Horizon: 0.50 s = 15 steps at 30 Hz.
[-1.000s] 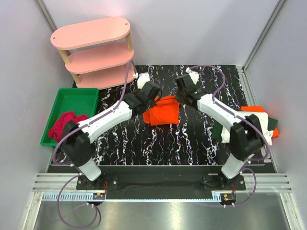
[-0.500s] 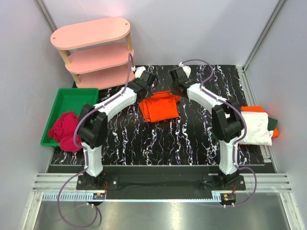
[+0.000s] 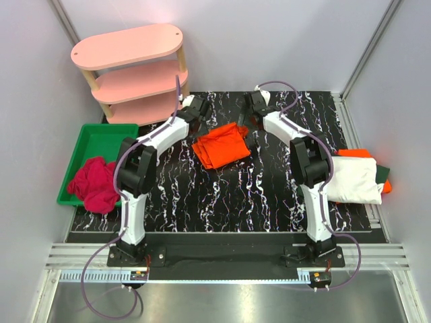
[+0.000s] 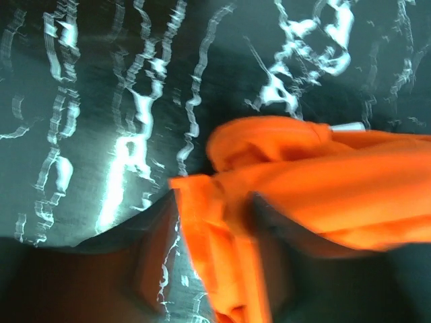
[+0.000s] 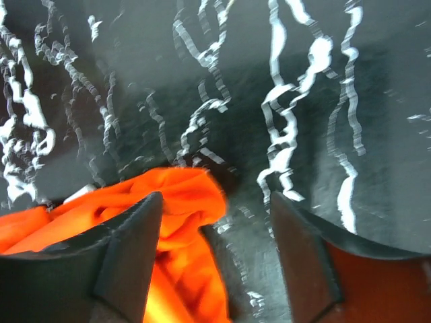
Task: Fold and stack the t-shirts
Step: Fold the long partially folded tshirt into a neat square
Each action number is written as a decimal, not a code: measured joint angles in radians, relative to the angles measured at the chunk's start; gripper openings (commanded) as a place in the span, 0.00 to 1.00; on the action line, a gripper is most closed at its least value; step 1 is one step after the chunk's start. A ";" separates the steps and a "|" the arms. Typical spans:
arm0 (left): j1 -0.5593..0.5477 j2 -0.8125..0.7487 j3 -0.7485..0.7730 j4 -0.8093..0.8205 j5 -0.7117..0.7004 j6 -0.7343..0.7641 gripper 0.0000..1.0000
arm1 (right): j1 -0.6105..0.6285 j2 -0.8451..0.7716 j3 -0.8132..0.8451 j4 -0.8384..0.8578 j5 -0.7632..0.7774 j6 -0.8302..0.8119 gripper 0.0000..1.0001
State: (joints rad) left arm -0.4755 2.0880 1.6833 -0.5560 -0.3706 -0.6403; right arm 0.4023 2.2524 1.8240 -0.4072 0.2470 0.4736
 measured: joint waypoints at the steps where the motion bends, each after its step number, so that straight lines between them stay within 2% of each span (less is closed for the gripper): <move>1: 0.007 0.000 0.000 -0.005 -0.001 0.001 0.69 | -0.008 0.000 0.000 0.000 0.001 -0.006 0.79; 5: 0.024 -0.012 0.000 -0.004 -0.004 -0.002 0.69 | -0.019 -0.024 -0.021 0.017 0.003 -0.021 0.74; 6: 0.022 -0.019 -0.002 -0.004 -0.004 -0.002 0.68 | -0.016 -0.046 -0.047 0.026 0.003 -0.024 0.66; 8: 0.013 -0.040 -0.006 -0.002 -0.004 0.000 0.68 | -0.008 -0.100 -0.107 0.043 0.003 -0.031 0.59; 9: 0.006 -0.054 -0.010 -0.001 -0.004 0.001 0.68 | -0.001 -0.134 -0.145 0.049 0.003 -0.032 0.50; 12: -0.033 -0.094 -0.018 0.006 -0.001 0.005 0.63 | 0.029 -0.233 -0.231 0.076 0.000 -0.027 0.33; 13: -0.049 -0.104 -0.019 0.012 0.001 0.004 0.61 | 0.042 -0.264 -0.253 0.085 -0.004 -0.024 0.24; 15: -0.077 -0.114 -0.024 0.031 0.009 0.004 0.59 | 0.066 -0.309 -0.282 0.104 -0.010 -0.015 0.18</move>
State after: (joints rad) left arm -0.5529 1.9739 1.6592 -0.5251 -0.3618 -0.6361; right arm 0.4683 1.9434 1.5417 -0.3035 0.2371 0.4587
